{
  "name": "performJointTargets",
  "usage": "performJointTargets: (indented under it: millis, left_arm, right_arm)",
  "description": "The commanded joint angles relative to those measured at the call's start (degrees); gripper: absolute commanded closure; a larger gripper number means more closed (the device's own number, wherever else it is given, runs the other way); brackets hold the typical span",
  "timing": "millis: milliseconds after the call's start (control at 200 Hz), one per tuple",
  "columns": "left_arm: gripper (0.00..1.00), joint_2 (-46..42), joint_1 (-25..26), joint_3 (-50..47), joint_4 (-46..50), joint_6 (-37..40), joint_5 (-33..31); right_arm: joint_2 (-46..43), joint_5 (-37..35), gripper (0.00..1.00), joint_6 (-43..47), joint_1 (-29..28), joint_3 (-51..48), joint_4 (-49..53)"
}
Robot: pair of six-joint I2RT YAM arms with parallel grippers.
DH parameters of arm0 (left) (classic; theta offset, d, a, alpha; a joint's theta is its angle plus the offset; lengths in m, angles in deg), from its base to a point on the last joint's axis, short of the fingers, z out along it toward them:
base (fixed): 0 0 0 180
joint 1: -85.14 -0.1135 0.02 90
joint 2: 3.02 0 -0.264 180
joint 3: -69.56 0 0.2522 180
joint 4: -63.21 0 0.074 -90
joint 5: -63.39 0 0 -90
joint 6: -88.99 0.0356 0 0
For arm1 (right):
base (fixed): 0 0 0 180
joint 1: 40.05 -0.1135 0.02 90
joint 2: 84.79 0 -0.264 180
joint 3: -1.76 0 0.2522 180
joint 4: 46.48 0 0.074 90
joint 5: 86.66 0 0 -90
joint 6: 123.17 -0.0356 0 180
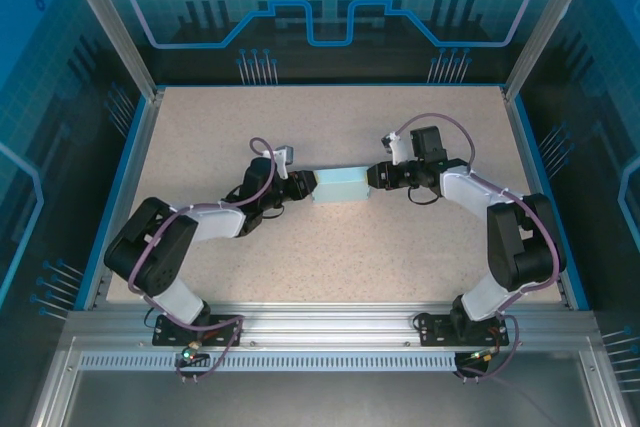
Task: Fold the paper box
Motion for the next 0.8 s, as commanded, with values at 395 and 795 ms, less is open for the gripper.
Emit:
performJointTargets:
  millis: [395, 795]
  left_arm:
    - [0.66, 2.5, 0.8, 0.2, 9.5, 0.7, 1.8]
    - [0.61, 0.9, 0.9, 3.8, 10.8, 0.9, 2.2]
  right_arm:
    - [3.4, -2.2, 0.69, 0.1, 0.3, 0.6, 3.3]
    - [2.6, 2.9, 0.59, -4.2, 0.2, 4.5, 0.5]
